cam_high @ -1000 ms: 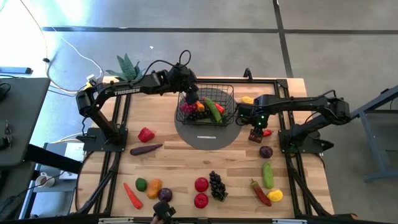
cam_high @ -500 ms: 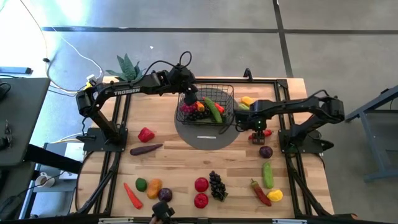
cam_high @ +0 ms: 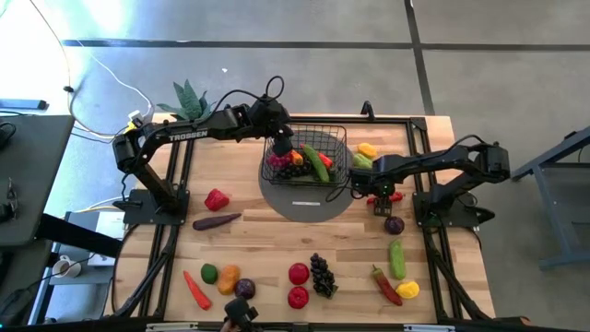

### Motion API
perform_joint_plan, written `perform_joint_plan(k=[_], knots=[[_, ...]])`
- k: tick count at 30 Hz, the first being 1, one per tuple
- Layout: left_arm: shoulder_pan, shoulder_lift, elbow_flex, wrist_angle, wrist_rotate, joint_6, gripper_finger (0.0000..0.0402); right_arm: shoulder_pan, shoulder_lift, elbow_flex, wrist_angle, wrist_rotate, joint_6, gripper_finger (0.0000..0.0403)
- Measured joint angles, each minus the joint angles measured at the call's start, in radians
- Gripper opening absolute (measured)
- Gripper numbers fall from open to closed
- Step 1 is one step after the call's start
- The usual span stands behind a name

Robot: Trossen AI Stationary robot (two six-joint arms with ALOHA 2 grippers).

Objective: Build produce basket
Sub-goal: Put the top red chili pepper into the wire basket

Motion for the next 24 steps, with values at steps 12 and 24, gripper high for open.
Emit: perform_joint_plan(k=[12, 24], knots=[[0.0, 0.0, 0.0, 0.0, -0.002, 0.0, 0.0223, 0.0, 0.096, 0.0, 0.013, -0.003, 0.033, 0.0195], [0.0, 0.0, 0.0, -0.003, -0.003, 0.042, 0.0223, 0.0, 0.065, 0.0, 0.009, -0.062, 0.199, 0.0061]])
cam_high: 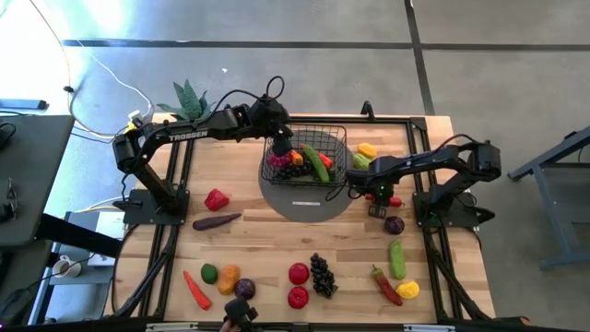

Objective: Build produce basket
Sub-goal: Put the top red chili pepper into the wire basket

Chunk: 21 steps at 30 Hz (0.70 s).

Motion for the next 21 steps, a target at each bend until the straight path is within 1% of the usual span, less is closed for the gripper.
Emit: perform_joint_plan(k=[3, 5, 10, 14, 19, 21], knots=[[0.0, 0.0, 0.0, -0.016, 0.0, 0.0, 0.0223, 0.001, -0.046, 0.002, -0.001, -0.03, 0.064, 0.0061], [0.0, 0.0, 0.0, -0.024, 0.0, 0.0, 0.0223, 0.0, -0.079, 0.018, -0.016, -0.03, 0.101, 0.0061], [0.0, 0.0, 0.0, -0.037, 0.004, 0.0, 0.0223, 0.001, -0.15, 0.109, -0.063, -0.028, 0.183, 0.0061], [0.0, 0.0, 0.0, -0.043, 0.049, 0.0, 0.0223, 0.0, -0.192, 0.184, -0.102, -0.009, 0.241, 0.0061], [-0.004, 0.0, 0.0, -0.043, 0.057, 0.0, 0.0223, 0.0, -0.21, 0.288, -0.154, 0.029, 0.283, 0.0061], [-0.005, 0.0, 0.003, -0.046, 0.058, 0.0, 0.0223, 0.0, -0.211, 0.333, -0.145, 0.03, 0.28, 0.0061]])
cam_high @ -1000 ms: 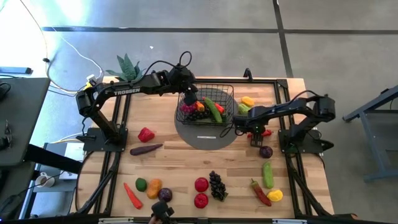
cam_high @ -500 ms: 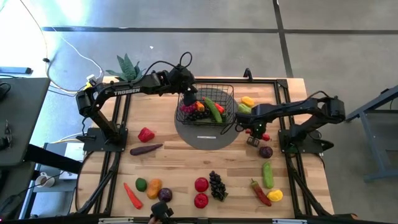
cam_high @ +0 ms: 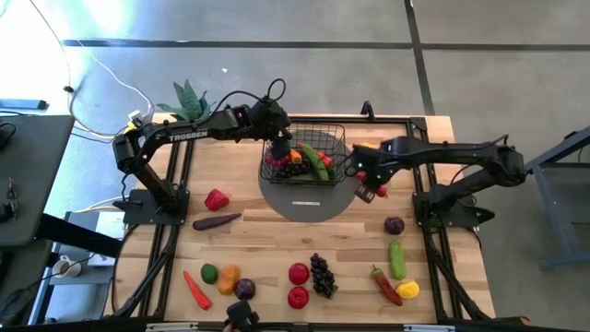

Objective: Build produce basket
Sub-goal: Put the top red chili pepper into the wire basket

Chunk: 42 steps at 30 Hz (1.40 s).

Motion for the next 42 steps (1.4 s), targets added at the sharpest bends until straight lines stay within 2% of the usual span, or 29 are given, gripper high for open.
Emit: perform_joint_plan(k=[9, 17, 22, 36, 42], knots=[[0.0, 0.0, 0.093, -0.097, 0.005, 0.035, 0.0223, -0.041, 0.0, 0.176, 0.131, 0.051, -0.006, 0.0061], [-0.013, 0.0, 0.192, -0.253, 0.013, 0.037, 0.0223, -0.116, 0.004, 0.197, 0.409, 0.039, 0.057, 0.0065], [-0.033, -0.002, 0.221, -0.327, 0.013, 0.037, 0.0223, -0.146, 0.036, 0.198, 0.508, 0.035, 0.127, 0.0061], [-0.115, -0.077, 0.217, -0.566, 0.061, -0.017, 0.0223, -0.153, 0.225, 0.198, 0.525, 0.035, 0.255, 0.0063], [-0.174, -0.153, 0.109, -0.574, 0.054, -0.055, 0.0223, -0.153, 0.295, 0.197, 0.514, 0.035, 0.273, 0.0063]])
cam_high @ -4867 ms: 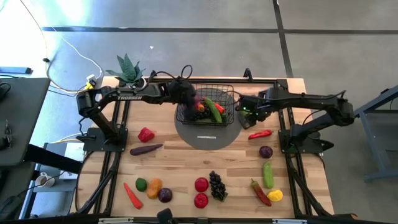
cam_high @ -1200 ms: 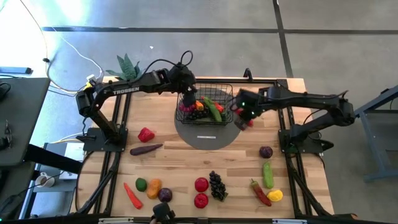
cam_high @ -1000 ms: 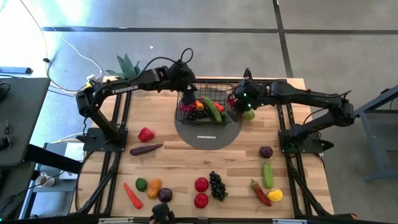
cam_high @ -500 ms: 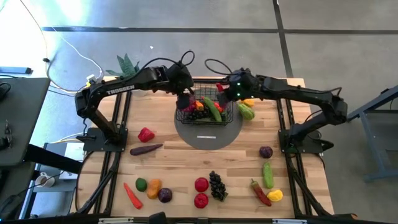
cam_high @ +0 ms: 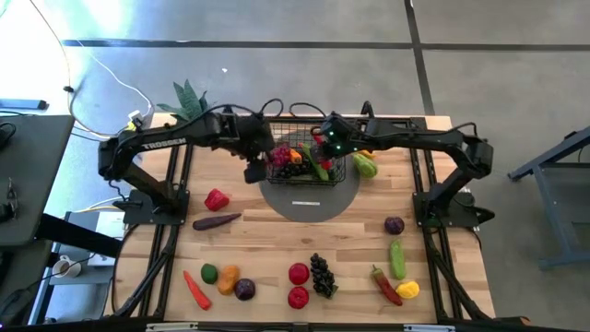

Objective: Build produce basket
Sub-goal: Put the top red chili pepper into the wire basket, then put the orange carrot into the wire basket

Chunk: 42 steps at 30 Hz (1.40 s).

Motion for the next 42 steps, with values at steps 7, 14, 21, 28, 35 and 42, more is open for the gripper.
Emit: perform_joint_plan(k=[7, 14, 21, 28, 35, 42], knots=[[-0.059, -0.138, -0.164, 0.001, -0.005, -0.091, 0.0223, -0.009, 0.05, -0.001, -0.026, -0.008, 0.0, 0.0065], [-0.152, -0.275, -0.289, -0.003, -0.007, -0.258, 0.0223, -0.012, 0.055, -0.001, -0.025, -0.007, -0.019, 0.01], [-0.258, -0.367, -0.362, -0.036, -0.003, -0.431, 0.0223, -0.015, 0.056, 0.007, -0.028, 0.002, -0.021, 0.0161], [-0.363, -0.401, -0.402, -0.085, 0.045, -0.55, 0.0223, -0.02, 0.056, 0.077, -0.047, -0.034, -0.052, 0.0194], [-0.478, -0.405, -0.418, -0.144, 0.103, -0.534, 0.0223, -0.02, 0.056, 0.158, -0.089, -0.034, -0.062, 0.0195], [-0.643, -0.405, -0.418, -0.16, 0.102, -0.505, 0.0223, -0.018, 0.056, 0.214, -0.118, -0.05, -0.072, 0.0195]])
